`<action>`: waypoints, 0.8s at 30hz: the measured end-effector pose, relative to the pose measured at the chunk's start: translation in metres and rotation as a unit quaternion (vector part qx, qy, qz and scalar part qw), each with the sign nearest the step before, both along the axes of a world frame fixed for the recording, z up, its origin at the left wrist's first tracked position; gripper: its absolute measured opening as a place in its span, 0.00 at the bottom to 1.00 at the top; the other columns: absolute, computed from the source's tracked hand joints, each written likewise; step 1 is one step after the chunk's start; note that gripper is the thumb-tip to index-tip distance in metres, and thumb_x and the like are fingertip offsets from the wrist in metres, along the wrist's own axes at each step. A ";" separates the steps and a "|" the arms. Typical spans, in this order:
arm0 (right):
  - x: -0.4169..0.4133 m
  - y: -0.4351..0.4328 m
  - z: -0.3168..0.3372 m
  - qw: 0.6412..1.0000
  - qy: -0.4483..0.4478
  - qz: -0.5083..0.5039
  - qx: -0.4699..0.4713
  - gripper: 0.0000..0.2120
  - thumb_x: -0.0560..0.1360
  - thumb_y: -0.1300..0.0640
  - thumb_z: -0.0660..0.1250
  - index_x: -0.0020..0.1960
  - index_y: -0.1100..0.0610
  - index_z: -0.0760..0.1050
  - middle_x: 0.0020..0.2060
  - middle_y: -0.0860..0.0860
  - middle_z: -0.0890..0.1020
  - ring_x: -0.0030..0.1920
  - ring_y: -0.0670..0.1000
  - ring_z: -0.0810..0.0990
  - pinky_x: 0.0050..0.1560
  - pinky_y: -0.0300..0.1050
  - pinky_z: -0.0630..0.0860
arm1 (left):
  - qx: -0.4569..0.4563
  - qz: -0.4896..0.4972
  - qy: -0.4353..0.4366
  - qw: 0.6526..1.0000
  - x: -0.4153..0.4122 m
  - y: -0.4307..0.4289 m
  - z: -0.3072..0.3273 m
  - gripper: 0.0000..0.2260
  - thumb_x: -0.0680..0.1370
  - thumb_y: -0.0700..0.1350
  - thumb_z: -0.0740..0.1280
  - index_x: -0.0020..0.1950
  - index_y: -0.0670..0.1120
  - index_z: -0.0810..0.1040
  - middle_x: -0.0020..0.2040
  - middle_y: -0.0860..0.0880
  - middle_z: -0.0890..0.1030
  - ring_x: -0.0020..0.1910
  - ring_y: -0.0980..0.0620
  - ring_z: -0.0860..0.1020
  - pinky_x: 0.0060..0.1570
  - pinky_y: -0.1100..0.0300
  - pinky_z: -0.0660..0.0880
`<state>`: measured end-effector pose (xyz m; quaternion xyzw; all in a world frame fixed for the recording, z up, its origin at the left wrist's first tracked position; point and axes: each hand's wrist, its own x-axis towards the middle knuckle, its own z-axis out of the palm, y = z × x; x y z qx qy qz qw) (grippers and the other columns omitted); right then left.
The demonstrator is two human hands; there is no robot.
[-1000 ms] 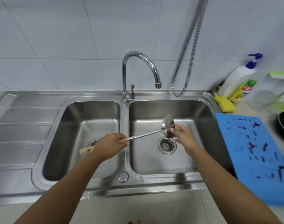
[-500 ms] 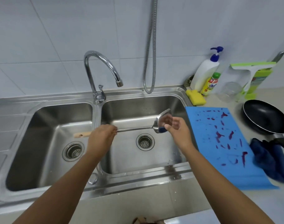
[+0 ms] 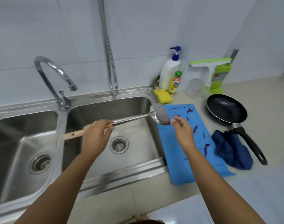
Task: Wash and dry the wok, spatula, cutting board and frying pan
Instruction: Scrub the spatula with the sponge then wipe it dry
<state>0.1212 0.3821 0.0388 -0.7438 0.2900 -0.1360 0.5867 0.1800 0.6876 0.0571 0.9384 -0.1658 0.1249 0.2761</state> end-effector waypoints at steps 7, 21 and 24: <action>-0.091 -0.138 -0.008 0.881 0.285 -0.150 -0.347 0.21 0.77 0.53 0.65 0.70 0.54 0.71 0.72 0.57 0.67 0.70 0.64 0.62 0.68 0.58 0.61 | -0.032 -0.027 0.066 0.997 -0.011 -0.075 -0.003 0.07 0.77 0.46 0.70 0.54 0.47 0.81 0.47 0.50 0.82 0.50 0.46 0.78 0.53 0.50 0.71; -0.106 -0.172 -0.027 0.854 0.373 -0.135 -0.337 0.21 0.72 0.41 0.67 0.59 0.52 0.73 0.54 0.54 0.76 0.59 0.58 0.68 0.56 0.53 0.63 | -0.005 -0.063 0.154 0.986 -0.021 -0.137 -0.004 0.03 0.79 0.49 0.66 0.48 0.50 0.76 0.40 0.53 0.79 0.39 0.52 0.76 0.38 0.54 0.73; -0.108 -0.170 -0.033 0.870 0.334 -0.136 -0.335 0.18 0.72 0.44 0.67 0.56 0.52 0.71 0.54 0.55 0.75 0.57 0.59 0.68 0.57 0.53 0.65 | 0.011 -0.068 0.156 0.985 -0.017 -0.138 -0.001 0.03 0.79 0.49 0.65 0.46 0.51 0.75 0.37 0.54 0.77 0.35 0.54 0.75 0.32 0.56 0.68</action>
